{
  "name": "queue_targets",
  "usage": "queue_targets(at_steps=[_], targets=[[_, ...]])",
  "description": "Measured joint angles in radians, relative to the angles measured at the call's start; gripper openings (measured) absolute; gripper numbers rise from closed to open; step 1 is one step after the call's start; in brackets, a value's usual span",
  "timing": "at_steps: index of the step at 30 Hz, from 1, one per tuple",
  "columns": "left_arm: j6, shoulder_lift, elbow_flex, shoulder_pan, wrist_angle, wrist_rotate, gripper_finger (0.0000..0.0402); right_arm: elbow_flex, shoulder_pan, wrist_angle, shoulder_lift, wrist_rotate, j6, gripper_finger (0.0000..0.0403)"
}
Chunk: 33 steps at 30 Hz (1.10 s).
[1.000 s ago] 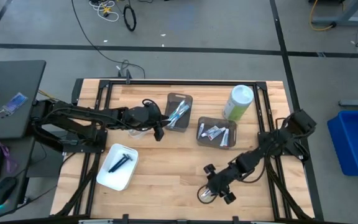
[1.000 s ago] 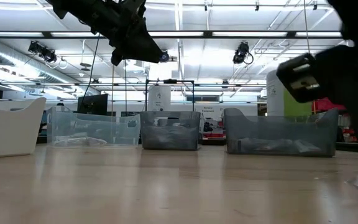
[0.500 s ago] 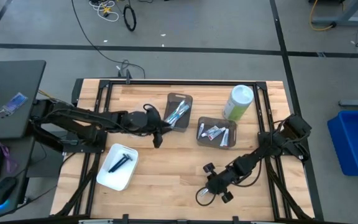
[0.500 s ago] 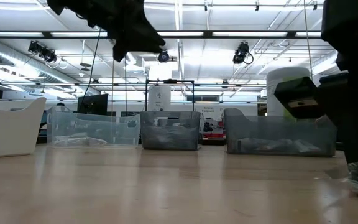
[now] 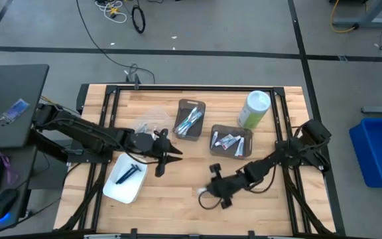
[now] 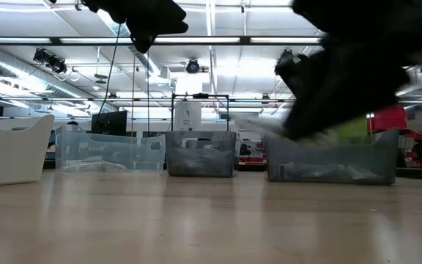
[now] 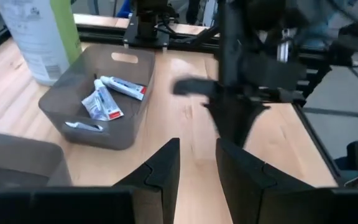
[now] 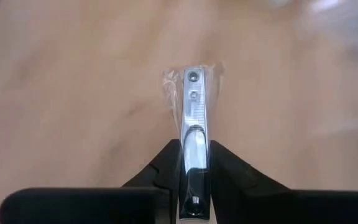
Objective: Pick & Place Travel size toiletries
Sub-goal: Put the silver nail cutter into the transparent bin
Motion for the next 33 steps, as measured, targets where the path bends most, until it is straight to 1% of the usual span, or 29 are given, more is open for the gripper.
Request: queue_targets(at_steps=[3, 5, 8, 10, 13, 15, 18, 19, 21, 25, 27, 33], targets=[[0.069, 0.0, 0.0, 0.0, 0.002, 0.003, 0.0111, 0.027, -0.045, 0.003, -0.027, 0.14, -0.079, 0.0063], [0.076, 0.0, 0.0, 0.004, 0.016, 0.004, 0.0111, 0.036, -0.079, 0.017, -0.043, 0.219, -0.111, 0.0063], [0.024, 0.028, 0.0, 0.004, 0.042, 0.025, 0.0111, 0.036, -0.129, 0.025, -0.06, 0.267, -0.109, 0.0063], [0.022, 0.068, -0.002, -0.004, 0.046, 0.028, 0.0111, 0.036, -0.161, 0.035, -0.064, 0.259, -0.068, 0.0063], [0.089, 0.169, 0.0, -0.007, 0.093, -0.015, 0.0111, 0.036, -0.198, 0.006, -0.064, 0.162, -0.014, 0.0063], [0.136, 0.233, 0.0, -0.007, 0.101, -0.066, 0.0111, 0.037, -0.208, -0.067, -0.064, 0.115, 0.012, 0.0065], [0.164, 0.306, 0.012, -0.003, 0.104, -0.134, 0.0111, 0.036, -0.211, -0.241, -0.075, 0.118, 0.1, 0.0066], [0.164, 0.33, 0.021, 0.0, 0.122, -0.145, 0.0111, 0.036, -0.211, -0.283, -0.081, 0.113, 0.123, 0.0066], [0.163, 0.364, 0.031, 0.009, 0.155, -0.133, 0.0113, 0.036, -0.209, -0.324, -0.093, 0.115, 0.15, 0.0066], [0.147, 0.441, 0.058, 0.032, 0.208, -0.031, 0.0136, 0.036, -0.209, -0.276, -0.096, 0.11, 0.141, 0.0066], [0.156, 0.475, 0.078, 0.036, 0.22, -0.015, 0.0153, 0.036, -0.213, -0.255, -0.096, 0.108, 0.14, 0.0066], [0.226, 0.511, 0.098, 0.033, 0.22, -0.12, 0.0199, 0.035, -0.216, -0.255, -0.094, 0.083, 0.148, 0.0067]])
